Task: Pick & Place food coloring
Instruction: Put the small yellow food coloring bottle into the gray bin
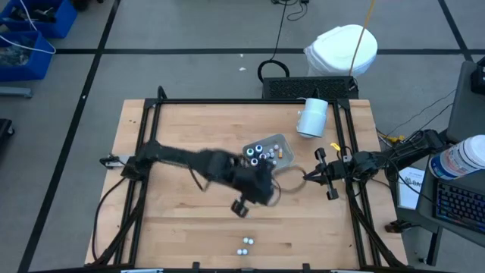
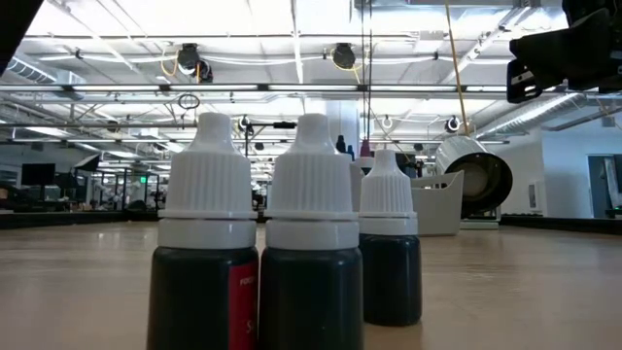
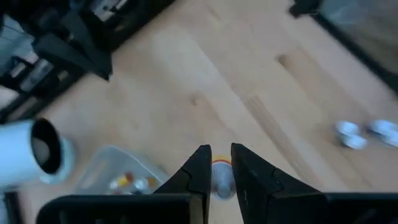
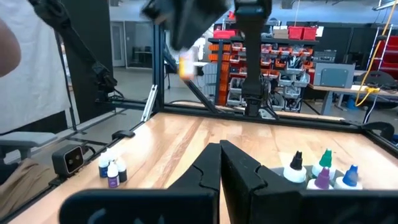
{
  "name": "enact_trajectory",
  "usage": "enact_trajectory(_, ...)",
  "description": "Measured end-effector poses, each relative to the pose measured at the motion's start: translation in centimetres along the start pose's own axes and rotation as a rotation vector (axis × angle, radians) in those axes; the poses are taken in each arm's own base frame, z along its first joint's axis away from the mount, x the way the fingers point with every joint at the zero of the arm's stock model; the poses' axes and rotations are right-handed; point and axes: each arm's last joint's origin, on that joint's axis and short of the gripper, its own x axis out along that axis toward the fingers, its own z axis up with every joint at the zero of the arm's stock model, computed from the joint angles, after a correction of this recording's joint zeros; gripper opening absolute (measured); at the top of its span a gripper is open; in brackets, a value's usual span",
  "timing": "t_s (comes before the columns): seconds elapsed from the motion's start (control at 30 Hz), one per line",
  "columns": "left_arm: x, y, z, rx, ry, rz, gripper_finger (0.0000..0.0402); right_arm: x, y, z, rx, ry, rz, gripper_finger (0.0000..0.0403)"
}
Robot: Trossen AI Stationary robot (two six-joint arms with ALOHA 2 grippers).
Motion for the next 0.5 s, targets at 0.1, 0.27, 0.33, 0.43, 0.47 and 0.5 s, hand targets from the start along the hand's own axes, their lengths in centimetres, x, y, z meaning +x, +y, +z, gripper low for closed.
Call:
enact_trajectory(0.1,-2.4,0.9,-1.0,-0.025,-0.003,-0.070,0.0049,0.0,0.0,0.0,0.001,-0.002,0.000,0.0000)
enact_trajectory(0.27,-6.6,2.3,-2.9,-0.118,0.042,-0.062,0.0048,0.1,0.0,0.1,0.001,-0.007,-0.001,0.0000)
enact_trajectory(0.33,-7.7,3.0,-3.6,-0.163,0.060,-0.042,0.0047,0.1,0.0,0.1,0.002,-0.012,-0.001,0.0000)
enact_trajectory(0.43,-9.2,4.0,-4.4,-0.229,0.067,0.027,0.0048,0.1,0.0,0.1,0.006,-0.011,-0.001,0.0000)
enact_trajectory(0.47,-9.6,4.4,-4.7,-0.255,0.073,0.050,0.0049,0.1,0.0,0.1,0.012,-0.011,-0.001,0.0000)
enact_trajectory(0.5,-9.9,4.9,-5.0,-0.289,0.072,0.081,0.0049,0.1,0.0,0.1,0.018,-0.011,-0.001,0.0000)
